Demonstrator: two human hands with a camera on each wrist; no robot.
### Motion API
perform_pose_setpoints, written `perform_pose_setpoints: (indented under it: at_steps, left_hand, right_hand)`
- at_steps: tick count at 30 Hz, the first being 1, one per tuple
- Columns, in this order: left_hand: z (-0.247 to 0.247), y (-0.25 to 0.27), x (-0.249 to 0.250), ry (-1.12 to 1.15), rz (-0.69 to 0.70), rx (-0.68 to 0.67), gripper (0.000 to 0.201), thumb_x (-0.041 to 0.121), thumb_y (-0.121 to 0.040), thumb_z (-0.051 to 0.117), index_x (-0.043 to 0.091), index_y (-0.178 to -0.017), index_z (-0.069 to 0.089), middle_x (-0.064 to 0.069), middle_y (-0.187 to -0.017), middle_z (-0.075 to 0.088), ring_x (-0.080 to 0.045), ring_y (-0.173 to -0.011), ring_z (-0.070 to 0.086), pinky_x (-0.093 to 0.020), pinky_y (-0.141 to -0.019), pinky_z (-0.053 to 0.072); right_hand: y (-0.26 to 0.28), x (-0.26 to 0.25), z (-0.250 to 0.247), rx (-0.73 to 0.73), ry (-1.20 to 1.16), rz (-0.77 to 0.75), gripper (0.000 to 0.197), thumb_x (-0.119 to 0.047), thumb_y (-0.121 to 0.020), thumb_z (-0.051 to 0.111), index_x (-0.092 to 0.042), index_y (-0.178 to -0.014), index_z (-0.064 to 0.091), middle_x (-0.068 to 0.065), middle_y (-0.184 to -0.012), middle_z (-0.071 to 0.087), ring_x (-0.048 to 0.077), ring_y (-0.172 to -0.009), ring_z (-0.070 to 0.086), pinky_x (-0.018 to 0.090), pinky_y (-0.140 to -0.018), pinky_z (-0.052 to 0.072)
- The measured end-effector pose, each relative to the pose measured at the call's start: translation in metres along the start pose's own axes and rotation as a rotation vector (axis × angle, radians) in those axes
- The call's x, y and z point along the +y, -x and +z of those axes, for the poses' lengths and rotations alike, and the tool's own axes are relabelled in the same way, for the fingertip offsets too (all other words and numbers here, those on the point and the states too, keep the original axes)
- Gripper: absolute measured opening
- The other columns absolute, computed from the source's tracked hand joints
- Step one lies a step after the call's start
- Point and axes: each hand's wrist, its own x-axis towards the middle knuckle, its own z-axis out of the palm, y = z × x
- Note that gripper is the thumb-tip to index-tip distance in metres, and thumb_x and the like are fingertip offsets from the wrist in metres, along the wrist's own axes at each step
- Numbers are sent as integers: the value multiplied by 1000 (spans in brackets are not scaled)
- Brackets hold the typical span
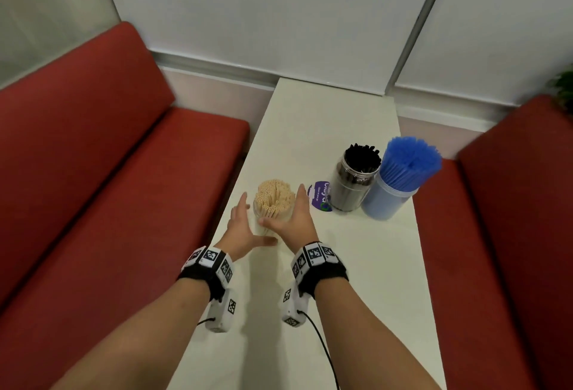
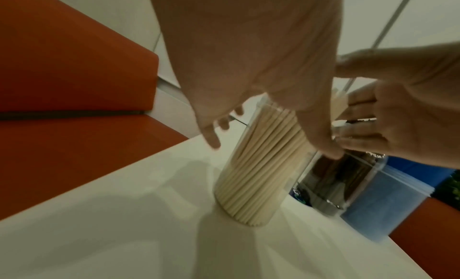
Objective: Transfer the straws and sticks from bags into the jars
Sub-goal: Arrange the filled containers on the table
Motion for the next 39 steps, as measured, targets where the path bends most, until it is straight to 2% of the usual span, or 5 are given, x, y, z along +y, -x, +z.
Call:
perform_pose_setpoints:
  at_steps: [14,23,29,34,39]
  left_hand:
    - [41,-50,-2,524,156,109,18,25,-104,49,31,-119,55,-1,-104,77,-15,-91,75,-24,-72,59]
    - [40,-55,-2,410,57,78,53,53,-82,69,32,-129,58,21,-98,69,8,-87,66,-4,-61,47]
    - [44,-67,-24,240,140,35,123,49,-55,94,46,-149,14,49,-125,41,40,-104,38,6,-82,38]
    - [46,-57,1,417,285,47,53,25,-97,62,17,-147,45,-11,-132,64,-23,-117,65,-35,-95,56]
    - [40,-54,0,422,126,78,46,42,-99,59,10,-132,63,-9,-124,70,-19,-107,71,-27,-80,59]
  right_hand:
    - [-44,4,60,465,387,-137,118,-64,-69,77,-13,-158,19,7,-149,43,20,-143,34,42,-126,-2]
    - [-55,-23,54,568,144,-213,51,-24,-78,76,-18,-126,61,0,-121,54,-2,-104,50,24,-94,47]
    - [-40,-9,24,481,-45,-397,119,-43,-61,92,-32,-155,20,-15,-152,26,9,-147,25,30,-121,26]
    - [-31,14,34,356,56,-198,137,-49,-54,93,-23,-159,9,0,-157,27,16,-148,23,43,-123,25]
    - [-50,0,44,478,272,-153,78,-47,-69,77,-19,-136,50,-5,-127,59,13,-124,52,46,-124,14]
